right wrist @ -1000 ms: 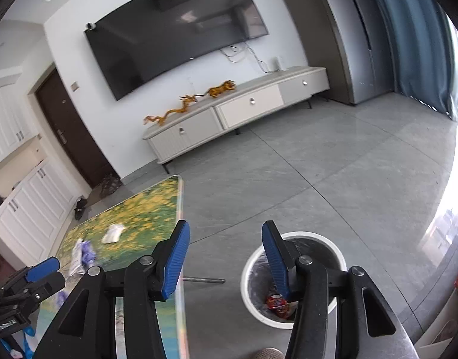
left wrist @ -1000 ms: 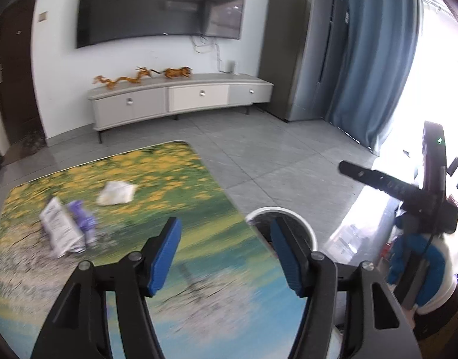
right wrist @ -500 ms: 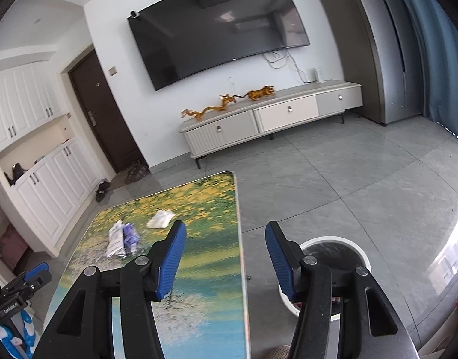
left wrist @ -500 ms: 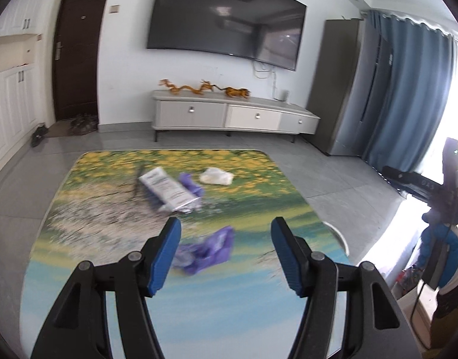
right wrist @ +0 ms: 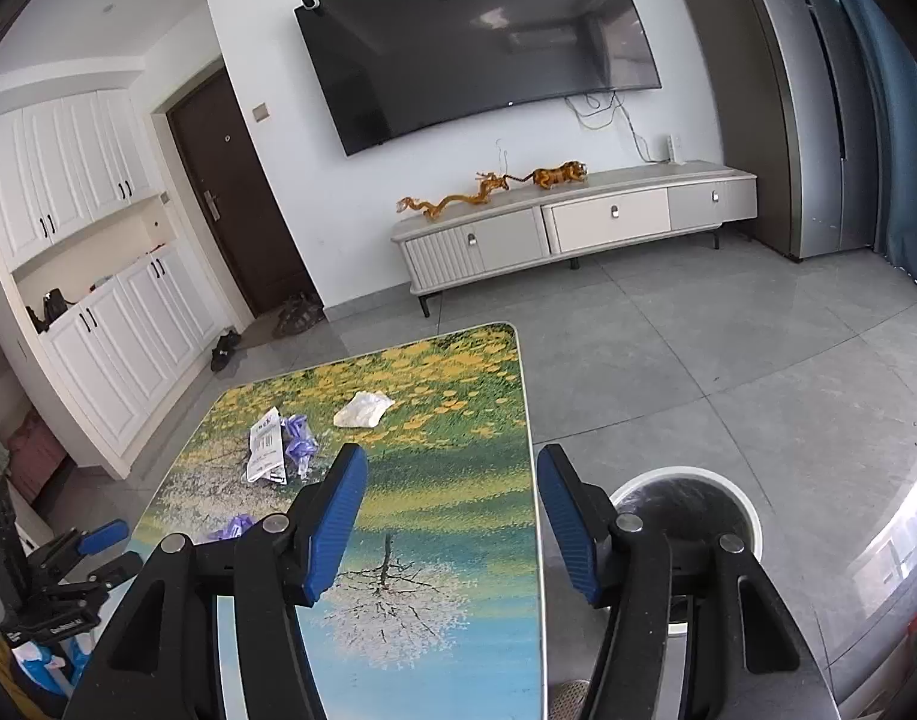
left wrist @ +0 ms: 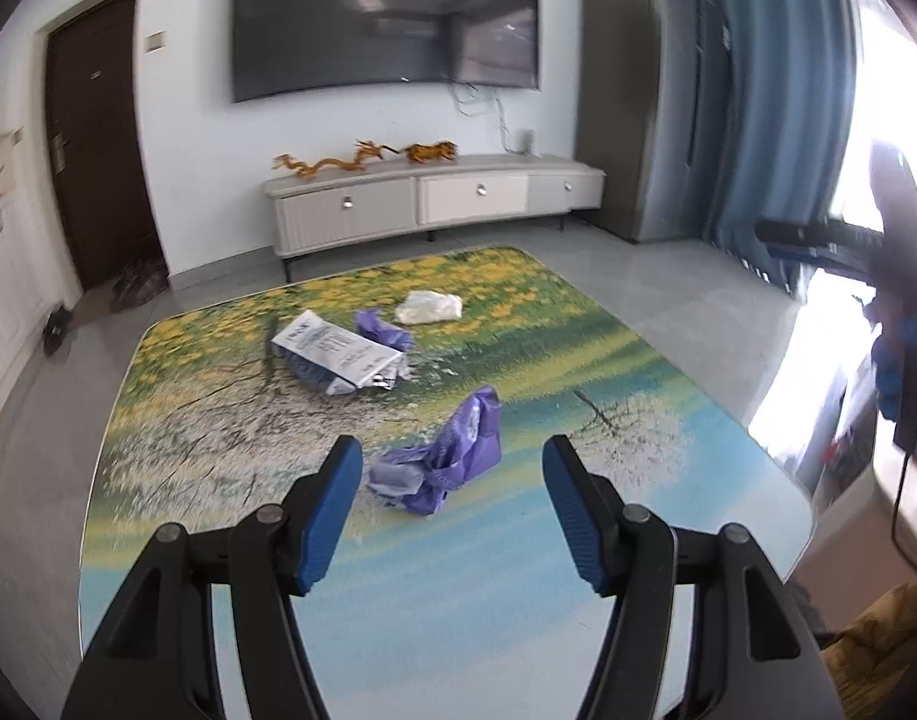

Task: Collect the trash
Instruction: 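Grasp the purple plastic bag with the left tool while the right grasps the white plastic bag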

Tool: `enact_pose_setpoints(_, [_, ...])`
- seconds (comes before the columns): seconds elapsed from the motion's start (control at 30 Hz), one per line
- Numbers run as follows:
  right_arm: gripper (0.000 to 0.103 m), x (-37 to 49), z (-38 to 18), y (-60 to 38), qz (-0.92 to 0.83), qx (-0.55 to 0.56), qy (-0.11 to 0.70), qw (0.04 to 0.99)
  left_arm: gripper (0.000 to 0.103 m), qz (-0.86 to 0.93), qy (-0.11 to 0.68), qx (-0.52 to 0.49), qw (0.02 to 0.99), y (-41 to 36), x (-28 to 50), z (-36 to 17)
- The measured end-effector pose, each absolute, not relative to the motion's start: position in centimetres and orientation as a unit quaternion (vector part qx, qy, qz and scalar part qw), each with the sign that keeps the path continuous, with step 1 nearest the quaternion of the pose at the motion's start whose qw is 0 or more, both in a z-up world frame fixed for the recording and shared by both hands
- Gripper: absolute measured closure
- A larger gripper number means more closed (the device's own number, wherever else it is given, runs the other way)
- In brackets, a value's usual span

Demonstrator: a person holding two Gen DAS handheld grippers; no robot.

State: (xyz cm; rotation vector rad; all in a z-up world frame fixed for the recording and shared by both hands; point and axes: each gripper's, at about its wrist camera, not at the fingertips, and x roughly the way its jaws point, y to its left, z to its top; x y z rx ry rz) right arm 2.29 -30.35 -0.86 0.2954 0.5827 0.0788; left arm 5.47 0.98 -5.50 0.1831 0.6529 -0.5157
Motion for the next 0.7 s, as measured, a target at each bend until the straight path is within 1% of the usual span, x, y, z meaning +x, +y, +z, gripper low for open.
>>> enact_pose_setpoints(0.17, [0.045,3.7,-1.9,-29.5,0.044,0.140,0.303,0.941,0.042,-0.259,0.335,0.124,0.897,-0.8,7.3,-8.1])
enact_pose_setpoints(0.37, [0.045,5.9,-3.3,-28.6,0.052,0.133,0.326,0.935,0.042,-0.250,0.333,0.163,0.894,-2.2,9.4,-10.1])
enact_pose_setpoints(0.6, [0.044,8.0,-4.9,-27.8,0.063,0.130,0.345,0.927,0.044,-0.246,0.350,0.193,0.883,-3.5,11.1,-12.7])
enact_pose_setpoints(0.67, [0.044,8.6,-5.4,-27.7,0.064,0.131,0.350,0.925,0.055,-0.245,0.354,0.188,0.883,-3.8,11.7,-13.1])
enact_pose_setpoints(0.7, [0.044,8.9,-5.7,-27.7,0.065,0.131,0.353,0.924,0.066,-0.245,0.359,0.182,0.882,-3.9,12.1,-13.3])
